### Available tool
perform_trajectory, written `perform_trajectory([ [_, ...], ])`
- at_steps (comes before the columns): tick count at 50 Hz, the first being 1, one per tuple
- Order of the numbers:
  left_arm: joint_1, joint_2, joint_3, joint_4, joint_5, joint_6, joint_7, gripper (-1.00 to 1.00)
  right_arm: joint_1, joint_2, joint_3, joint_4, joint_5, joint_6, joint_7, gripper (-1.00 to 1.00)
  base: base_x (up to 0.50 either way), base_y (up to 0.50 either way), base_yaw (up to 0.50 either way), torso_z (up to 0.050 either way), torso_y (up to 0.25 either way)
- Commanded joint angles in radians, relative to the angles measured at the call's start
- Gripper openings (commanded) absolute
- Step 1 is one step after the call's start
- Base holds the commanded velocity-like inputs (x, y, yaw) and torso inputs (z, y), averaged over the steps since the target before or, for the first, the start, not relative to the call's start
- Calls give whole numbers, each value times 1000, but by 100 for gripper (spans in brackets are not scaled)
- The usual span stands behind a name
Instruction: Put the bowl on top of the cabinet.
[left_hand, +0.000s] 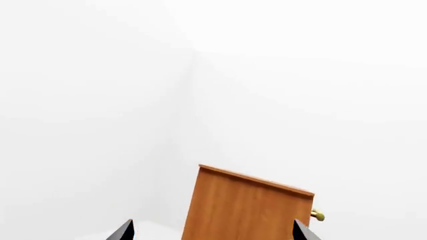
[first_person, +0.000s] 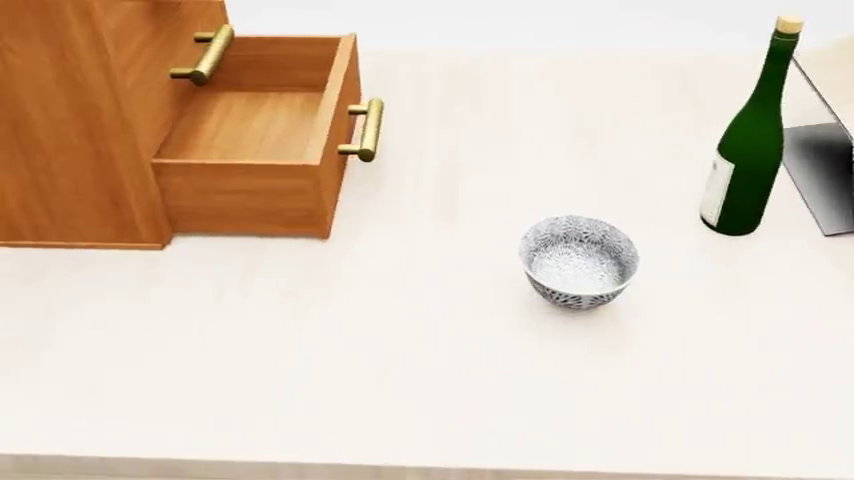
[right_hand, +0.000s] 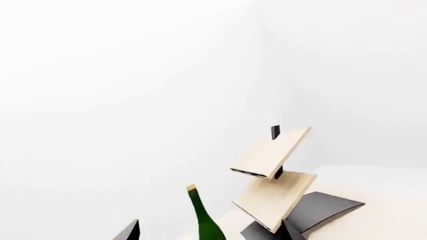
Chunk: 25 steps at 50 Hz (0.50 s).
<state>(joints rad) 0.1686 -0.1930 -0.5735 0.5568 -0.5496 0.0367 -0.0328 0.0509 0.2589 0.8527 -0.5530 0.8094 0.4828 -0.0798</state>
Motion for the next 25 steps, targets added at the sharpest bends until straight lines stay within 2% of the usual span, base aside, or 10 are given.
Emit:
perform_trajectory([
  [1, 4, 5, 1, -12, 23, 6, 5, 100, -7, -15, -11, 5, -23, -14, -19, 100, 0, 500, 0, 0, 0],
  [25, 12, -7, 21, -13, 18, 17, 12, 100, -19, -15, -34, 15, -32, -23, -23, 100, 0, 500, 0, 0, 0],
])
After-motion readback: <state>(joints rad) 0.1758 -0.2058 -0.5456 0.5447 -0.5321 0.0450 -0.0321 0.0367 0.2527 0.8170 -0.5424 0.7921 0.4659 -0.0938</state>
